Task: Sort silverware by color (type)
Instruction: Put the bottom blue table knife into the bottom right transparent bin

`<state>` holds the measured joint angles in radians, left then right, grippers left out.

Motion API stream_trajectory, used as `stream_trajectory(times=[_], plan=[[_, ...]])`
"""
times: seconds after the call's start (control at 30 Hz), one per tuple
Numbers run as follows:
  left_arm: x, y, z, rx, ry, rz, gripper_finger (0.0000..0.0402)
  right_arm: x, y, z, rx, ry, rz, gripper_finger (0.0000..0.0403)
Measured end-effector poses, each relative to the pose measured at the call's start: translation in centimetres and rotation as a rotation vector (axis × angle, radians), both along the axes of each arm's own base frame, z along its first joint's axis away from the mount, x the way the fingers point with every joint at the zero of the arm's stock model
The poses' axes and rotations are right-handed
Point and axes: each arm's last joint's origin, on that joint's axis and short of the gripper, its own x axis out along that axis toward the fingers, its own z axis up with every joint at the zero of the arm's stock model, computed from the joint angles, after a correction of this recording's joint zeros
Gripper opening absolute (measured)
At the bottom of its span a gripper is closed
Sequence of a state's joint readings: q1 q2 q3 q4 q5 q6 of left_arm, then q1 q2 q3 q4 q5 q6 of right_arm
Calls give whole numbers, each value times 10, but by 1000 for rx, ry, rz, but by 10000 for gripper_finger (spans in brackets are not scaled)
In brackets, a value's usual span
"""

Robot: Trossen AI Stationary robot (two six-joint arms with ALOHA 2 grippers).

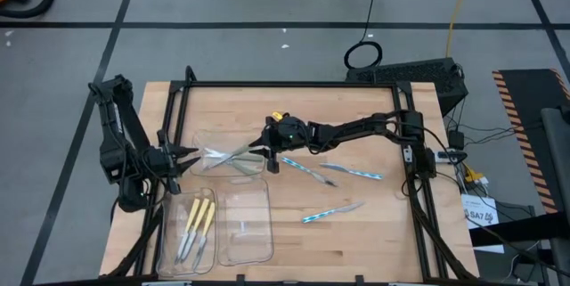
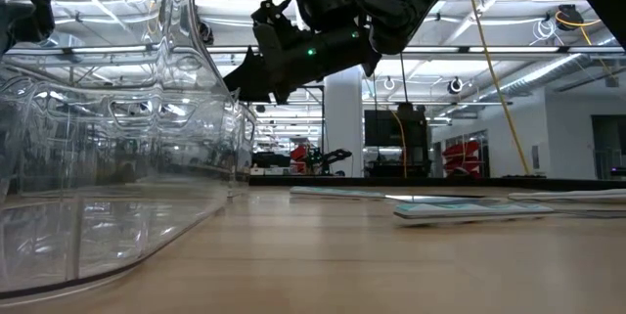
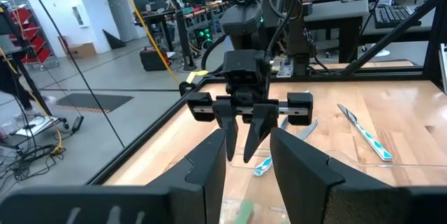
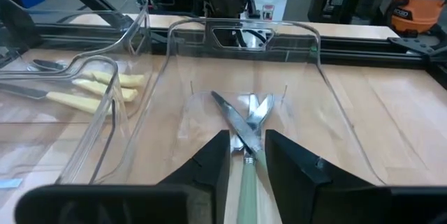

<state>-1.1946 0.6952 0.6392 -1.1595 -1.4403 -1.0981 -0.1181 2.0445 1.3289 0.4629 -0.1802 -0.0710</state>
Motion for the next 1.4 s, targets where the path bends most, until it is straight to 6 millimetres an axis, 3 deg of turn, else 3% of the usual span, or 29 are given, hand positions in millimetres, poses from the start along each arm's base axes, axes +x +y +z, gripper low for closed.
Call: stream_trajectory(times=[0.13, 0.3, 0.53, 0.7, 0.83, 1.03, 1.23, 1.4], plan=[[0, 0, 0, -1, 0, 0, 122, -2, 2, 7, 14, -12, 2, 84], [0, -1, 0, -22, -8, 1, 122, -15, 20, 45, -17, -17, 51, 84], [7, -8, 4, -48, -25, 24, 122, -65, 46, 100, -56, 155, 127, 84], [18, -15, 6, -28, -10, 64, 122, -102, 60, 110, -46, 377, 173, 84], [30, -22, 6, -35, 42, 68, 122, -123, 72, 99, -20, 571, 198, 84], [54, -37, 5, -59, 112, 21, 122, -142, 98, 56, 19, 735, 229, 84], [81, -53, 2, -34, 134, -35, 122, -162, 132, 12, 80, 743, 256, 84], [103, -59, 2, -18, 129, -86, 122, -171, 152, -4, 94, 666, 288, 88]])
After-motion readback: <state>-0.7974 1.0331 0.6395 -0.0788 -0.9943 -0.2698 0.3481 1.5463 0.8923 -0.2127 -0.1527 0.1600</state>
